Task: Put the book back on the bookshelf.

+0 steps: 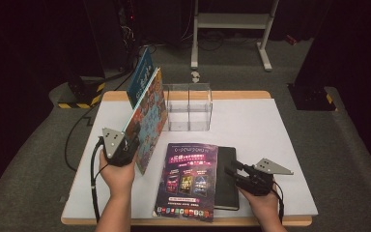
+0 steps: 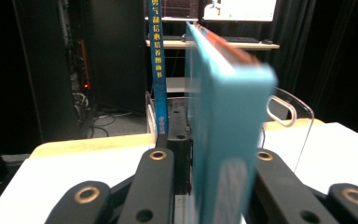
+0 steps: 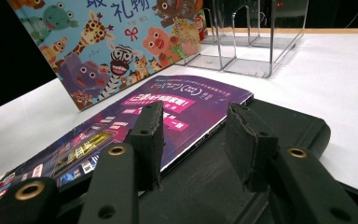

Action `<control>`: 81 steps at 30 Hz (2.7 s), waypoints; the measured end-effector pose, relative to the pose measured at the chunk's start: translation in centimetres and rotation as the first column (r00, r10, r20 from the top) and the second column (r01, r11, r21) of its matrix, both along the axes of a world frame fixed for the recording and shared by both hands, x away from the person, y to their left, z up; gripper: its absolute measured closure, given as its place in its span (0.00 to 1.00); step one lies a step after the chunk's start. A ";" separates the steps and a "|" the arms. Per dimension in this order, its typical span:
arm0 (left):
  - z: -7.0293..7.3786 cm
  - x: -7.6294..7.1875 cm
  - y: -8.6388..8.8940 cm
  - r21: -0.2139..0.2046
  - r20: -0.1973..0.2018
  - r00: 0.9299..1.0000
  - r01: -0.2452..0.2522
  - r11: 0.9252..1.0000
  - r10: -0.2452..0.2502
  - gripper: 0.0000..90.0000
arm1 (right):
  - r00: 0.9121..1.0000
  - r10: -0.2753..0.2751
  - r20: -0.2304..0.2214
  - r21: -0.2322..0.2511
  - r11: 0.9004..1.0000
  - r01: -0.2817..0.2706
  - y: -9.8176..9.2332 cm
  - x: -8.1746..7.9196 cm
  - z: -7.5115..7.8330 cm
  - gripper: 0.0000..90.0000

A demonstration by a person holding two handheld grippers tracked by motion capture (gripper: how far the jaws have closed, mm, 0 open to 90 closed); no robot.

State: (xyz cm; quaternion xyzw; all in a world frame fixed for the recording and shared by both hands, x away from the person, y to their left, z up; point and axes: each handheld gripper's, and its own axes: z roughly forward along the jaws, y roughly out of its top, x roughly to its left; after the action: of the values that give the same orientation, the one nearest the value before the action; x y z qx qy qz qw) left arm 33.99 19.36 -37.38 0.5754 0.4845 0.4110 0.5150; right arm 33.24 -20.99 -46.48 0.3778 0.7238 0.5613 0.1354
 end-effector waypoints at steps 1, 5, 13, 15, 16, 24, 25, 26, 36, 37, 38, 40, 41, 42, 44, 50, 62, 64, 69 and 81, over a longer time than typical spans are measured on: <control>0.1 0.1 0.0 0.002 0.001 1.000 -0.005 1.000 0.005 0.85 | 1.000 0.001 0.000 0.000 1.000 -0.001 0.0 0.0 0.0 0.63; 0.5 0.9 -0.1 -0.005 -0.014 1.000 0.018 1.000 -0.018 0.88 | 1.000 0.001 -0.001 0.002 1.000 -0.001 0.0 0.0 0.0 0.63; 2.4 2.6 -1.4 0.038 0.008 1.000 0.025 0.999 -0.025 0.90 | 1.000 -0.002 -0.001 0.010 1.000 0.002 -0.3 0.0 0.1 0.63; 3.1 3.3 -1.6 0.039 0.011 1.000 0.023 0.999 -0.024 0.90 | 1.000 -0.001 0.001 0.009 1.000 0.001 -0.3 0.0 0.1 0.63; 3.4 3.5 -1.7 0.043 0.015 1.000 0.023 0.999 -0.023 0.90 | 1.000 -0.001 0.002 0.009 1.000 0.001 -0.3 0.0 0.1 0.63; 4.9 5.7 -2.7 0.066 0.066 0.998 -0.022 0.998 0.017 0.90 | 1.000 0.000 0.003 0.009 1.000 0.000 -0.3 0.0 0.1 0.64; 5.0 6.0 -2.8 0.068 0.066 0.998 -0.027 0.997 0.023 0.90 | 1.000 0.000 0.002 0.011 1.000 0.000 -0.3 0.0 0.2 0.64; 5.1 6.2 -2.9 0.068 0.069 0.997 -0.035 0.997 0.030 0.90 | 1.000 0.000 0.002 0.011 1.000 0.000 -0.3 0.0 0.2 0.64; 4.2 8.2 -3.6 0.056 0.080 0.995 -0.057 0.997 0.052 0.90 | 1.000 0.008 0.002 0.014 1.000 -0.008 -0.4 -0.1 0.2 0.64; 4.1 8.3 -3.7 0.051 0.079 0.995 -0.060 0.997 0.056 0.90 | 1.000 0.009 0.003 0.013 1.000 -0.009 -0.4 -0.1 0.2 0.64; 4.0 8.4 -3.7 0.051 0.079 0.995 -0.063 0.997 0.059 0.90 | 1.000 0.010 0.002 0.014 1.000 -0.010 -0.4 -0.1 0.2 0.64; 3.6 8.6 -3.7 0.056 0.090 0.994 -0.067 0.996 0.062 0.90 | 1.000 0.013 0.002 0.014 1.000 -0.013 -0.3 -0.1 0.2 0.65; 3.4 8.6 -3.7 0.059 0.093 0.994 -0.071 0.996 0.065 0.90 | 1.000 0.014 0.001 0.013 1.000 -0.014 -0.3 -0.1 0.1 0.65; 3.3 8.6 -3.7 0.059 0.093 0.993 -0.075 0.995 0.069 0.90 | 1.000 0.015 0.000 0.013 1.000 -0.015 -0.3 -0.1 0.1 0.65; 2.9 8.7 -3.6 0.053 0.092 0.993 -0.082 0.995 0.076 0.90 | 1.000 0.017 -0.002 0.014 1.000 -0.017 -0.2 -0.1 0.1 0.65; 2.1 8.2 -3.0 0.034 0.100 0.991 -0.096 0.995 0.092 0.90 | 1.000 0.018 -0.004 0.014 1.000 -0.018 -0.2 -0.2 0.1 0.65; 0.8 7.0 -2.8 0.042 0.095 0.988 -0.130 0.991 0.125 0.88 | 1.000 0.027 -0.008 0.010 1.000 -0.027 0.1 -0.3 -0.1 0.65; 0.7 6.8 -2.7 0.044 0.086 0.988 -0.129 0.991 0.125 0.88 | 1.000 0.028 -0.008 0.009 1.000 -0.028 0.1 -0.3 -0.1 0.65; 0.2 6.6 -2.7 0.063 0.069 0.990 -0.125 0.990 0.120 0.87 | 0.999 0.031 -0.008 0.008 0.999 -0.031 0.1 -0.3 -0.1 0.65; -0.4 4.8 -2.3 0.088 0.063 0.994 -0.095 0.992 0.090 0.79 | 0.999 0.033 -0.014 0.005 0.999 -0.033 0.2 -0.2 -0.2 0.64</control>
State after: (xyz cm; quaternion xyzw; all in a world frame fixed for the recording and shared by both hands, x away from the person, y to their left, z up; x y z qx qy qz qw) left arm 38.75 17.04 -37.76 0.5627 0.4762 0.4727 0.4828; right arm 33.00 -20.76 -46.65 0.3700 0.7295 0.5626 0.1203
